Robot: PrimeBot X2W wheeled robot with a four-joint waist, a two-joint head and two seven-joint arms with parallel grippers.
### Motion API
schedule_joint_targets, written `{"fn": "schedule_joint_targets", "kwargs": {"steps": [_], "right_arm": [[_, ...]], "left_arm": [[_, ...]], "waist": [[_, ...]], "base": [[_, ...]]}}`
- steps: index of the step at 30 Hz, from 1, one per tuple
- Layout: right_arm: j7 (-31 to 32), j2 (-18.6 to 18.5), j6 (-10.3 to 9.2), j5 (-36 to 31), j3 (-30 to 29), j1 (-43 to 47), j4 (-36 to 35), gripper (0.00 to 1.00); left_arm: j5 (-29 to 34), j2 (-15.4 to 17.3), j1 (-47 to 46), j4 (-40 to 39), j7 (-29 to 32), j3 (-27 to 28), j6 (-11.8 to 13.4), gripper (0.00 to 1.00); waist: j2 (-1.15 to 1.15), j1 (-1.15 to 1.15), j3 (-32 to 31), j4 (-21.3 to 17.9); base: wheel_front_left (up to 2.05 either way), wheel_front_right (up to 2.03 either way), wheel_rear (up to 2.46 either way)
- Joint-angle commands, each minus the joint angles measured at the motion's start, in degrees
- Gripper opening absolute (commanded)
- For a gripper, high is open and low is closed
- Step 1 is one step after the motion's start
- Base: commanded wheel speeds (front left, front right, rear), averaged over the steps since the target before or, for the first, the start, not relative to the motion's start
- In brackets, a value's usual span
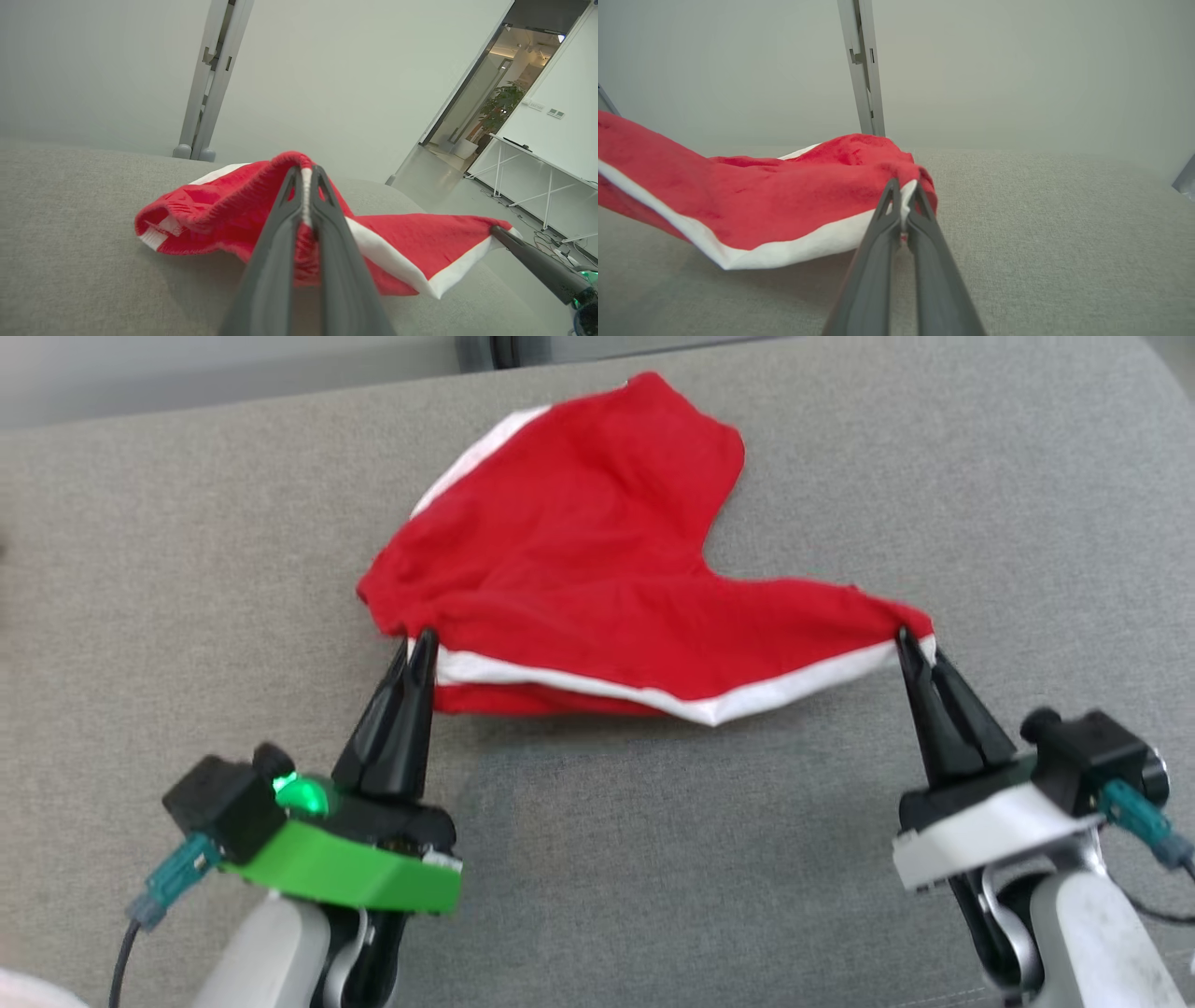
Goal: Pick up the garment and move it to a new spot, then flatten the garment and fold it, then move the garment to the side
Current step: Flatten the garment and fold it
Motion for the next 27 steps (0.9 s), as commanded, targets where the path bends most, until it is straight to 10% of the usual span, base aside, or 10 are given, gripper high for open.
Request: {"fn": "schedule_joint_targets", "kwargs": {"steps": [1, 13, 27], "right_arm": [[0.47, 0.20, -0.06, -0.24, -0.46, 2.57, -1.40, 0.00], [5.14, 0.79, -0.06, 2.93, -6.13, 15.31, -11.08, 0.00], [9.10, -0.37, -0.06, -3.39, -2.35, -7.39, 3.69, 0.00]], "left_arm": [[0.54, -0.21, 2.20, -1.17, -0.17, 0.81, -0.25, 0.00], [0.89, -2.70, 15.13, -7.18, -0.12, 2.45, 0.47, 0.00], [-6.41, -9.54, 7.62, 4.49, -0.02, 2.91, 1.74, 0.00]], "waist": [[0.00, 0.00, -3.16, 0.41], [0.00, 0.00, -6.89, 2.59], [0.00, 0.00, -0.28, 7.62]], "base": [[0.00, 0.00, 0.00], [0.00, 0.00, 0.00], [0.00, 0.00, 0.00]]}}
